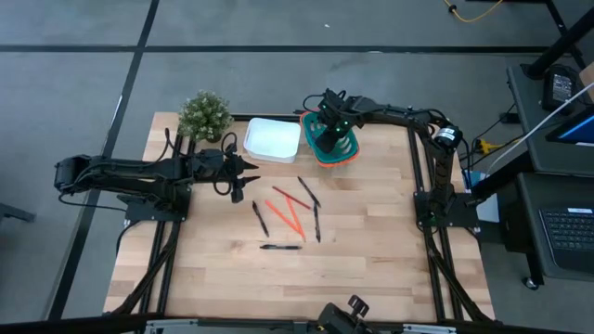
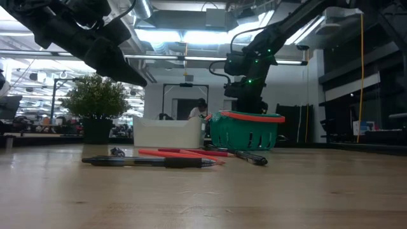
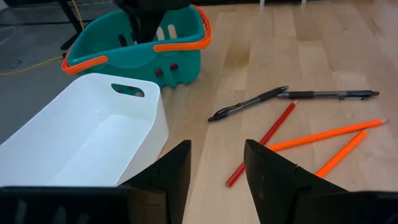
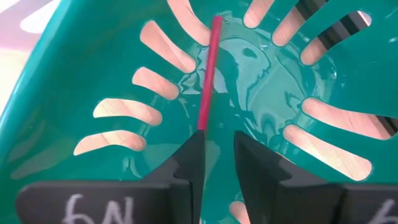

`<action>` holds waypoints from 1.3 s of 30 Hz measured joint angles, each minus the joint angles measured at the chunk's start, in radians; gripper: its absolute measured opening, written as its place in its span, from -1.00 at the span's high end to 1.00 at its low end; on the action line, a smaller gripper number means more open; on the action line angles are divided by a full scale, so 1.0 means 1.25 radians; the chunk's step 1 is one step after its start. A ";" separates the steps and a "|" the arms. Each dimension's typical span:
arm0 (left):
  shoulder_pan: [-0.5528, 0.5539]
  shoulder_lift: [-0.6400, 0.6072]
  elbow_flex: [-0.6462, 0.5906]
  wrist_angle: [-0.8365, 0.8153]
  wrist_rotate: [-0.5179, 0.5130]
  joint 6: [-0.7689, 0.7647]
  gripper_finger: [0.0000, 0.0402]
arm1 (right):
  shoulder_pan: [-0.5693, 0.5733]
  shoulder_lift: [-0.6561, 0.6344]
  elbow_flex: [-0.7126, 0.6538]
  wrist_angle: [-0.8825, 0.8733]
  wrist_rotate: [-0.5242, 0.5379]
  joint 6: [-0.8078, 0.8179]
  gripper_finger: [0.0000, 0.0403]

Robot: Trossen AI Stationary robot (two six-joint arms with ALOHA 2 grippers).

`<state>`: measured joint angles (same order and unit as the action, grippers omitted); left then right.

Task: Sort pens & pencils
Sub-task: Put the left orange pencil into the dark green bin

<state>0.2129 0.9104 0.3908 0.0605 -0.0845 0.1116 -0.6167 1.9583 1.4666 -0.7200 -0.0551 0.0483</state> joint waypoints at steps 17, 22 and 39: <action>0.000 -0.002 0.000 0.019 0.001 0.011 0.29 | 0.013 -0.076 -0.001 -0.026 0.002 -0.025 0.57; 0.000 -0.002 0.015 0.017 0.077 0.011 0.29 | 0.048 -0.170 -0.001 -0.026 0.035 -0.025 0.57; -0.015 -0.001 0.064 -0.034 0.092 0.017 0.29 | 0.246 -0.450 -0.417 0.397 0.113 -0.014 0.57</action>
<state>0.1945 0.9092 0.4706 0.0181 0.0308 0.1332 -0.3095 1.3962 0.9460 -0.2237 0.0860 0.0311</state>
